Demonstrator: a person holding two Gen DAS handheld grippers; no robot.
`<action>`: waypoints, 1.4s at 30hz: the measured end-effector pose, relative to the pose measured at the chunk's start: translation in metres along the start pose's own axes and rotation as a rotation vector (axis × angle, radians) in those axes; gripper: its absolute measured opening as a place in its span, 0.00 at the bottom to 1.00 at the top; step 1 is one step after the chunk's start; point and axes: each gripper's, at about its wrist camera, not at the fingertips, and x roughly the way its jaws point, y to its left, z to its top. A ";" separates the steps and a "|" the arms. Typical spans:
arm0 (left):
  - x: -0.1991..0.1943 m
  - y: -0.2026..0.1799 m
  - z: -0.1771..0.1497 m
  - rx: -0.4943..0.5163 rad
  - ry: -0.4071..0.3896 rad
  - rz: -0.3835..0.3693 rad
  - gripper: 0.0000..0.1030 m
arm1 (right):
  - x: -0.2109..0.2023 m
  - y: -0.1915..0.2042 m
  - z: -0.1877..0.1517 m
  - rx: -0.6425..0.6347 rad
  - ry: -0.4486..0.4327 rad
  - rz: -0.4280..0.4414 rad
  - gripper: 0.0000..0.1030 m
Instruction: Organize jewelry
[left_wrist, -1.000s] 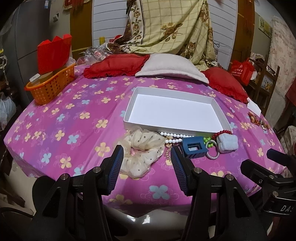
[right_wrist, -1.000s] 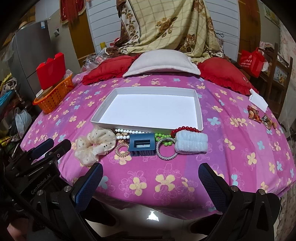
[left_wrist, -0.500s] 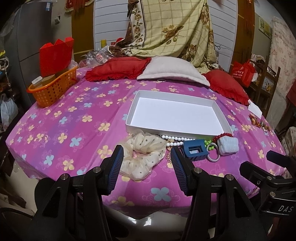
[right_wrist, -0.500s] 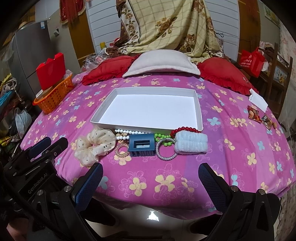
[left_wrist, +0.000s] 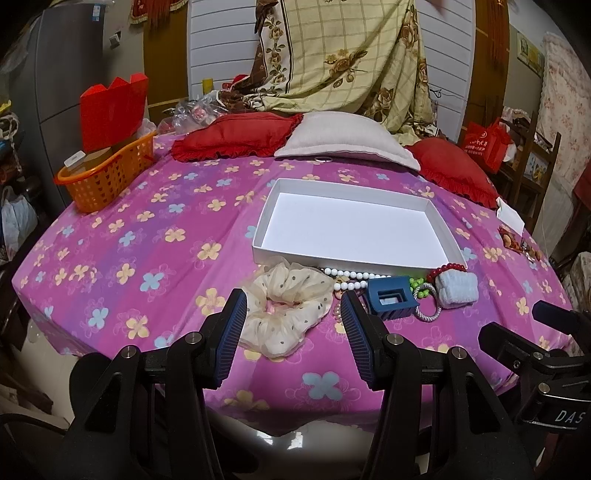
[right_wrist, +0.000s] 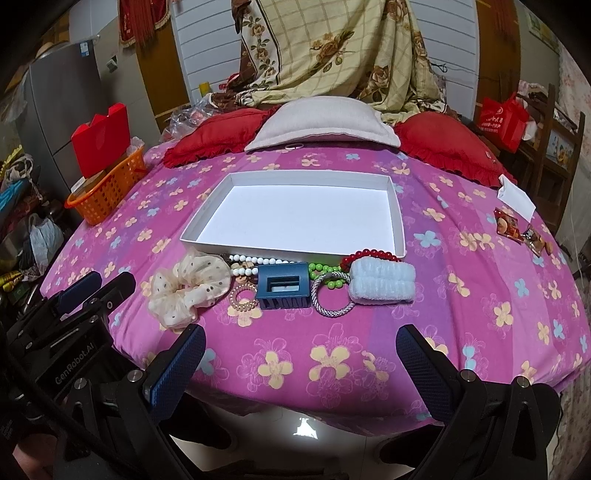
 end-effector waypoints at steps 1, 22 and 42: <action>0.000 0.000 0.000 0.001 0.001 0.000 0.51 | 0.000 0.000 0.000 0.000 0.000 0.000 0.99; 0.008 -0.001 -0.007 -0.001 0.016 0.008 0.51 | 0.006 0.002 -0.004 0.001 0.017 0.000 0.99; 0.030 0.017 -0.002 -0.032 0.058 -0.006 0.51 | 0.034 -0.016 0.012 -0.007 0.054 0.048 0.99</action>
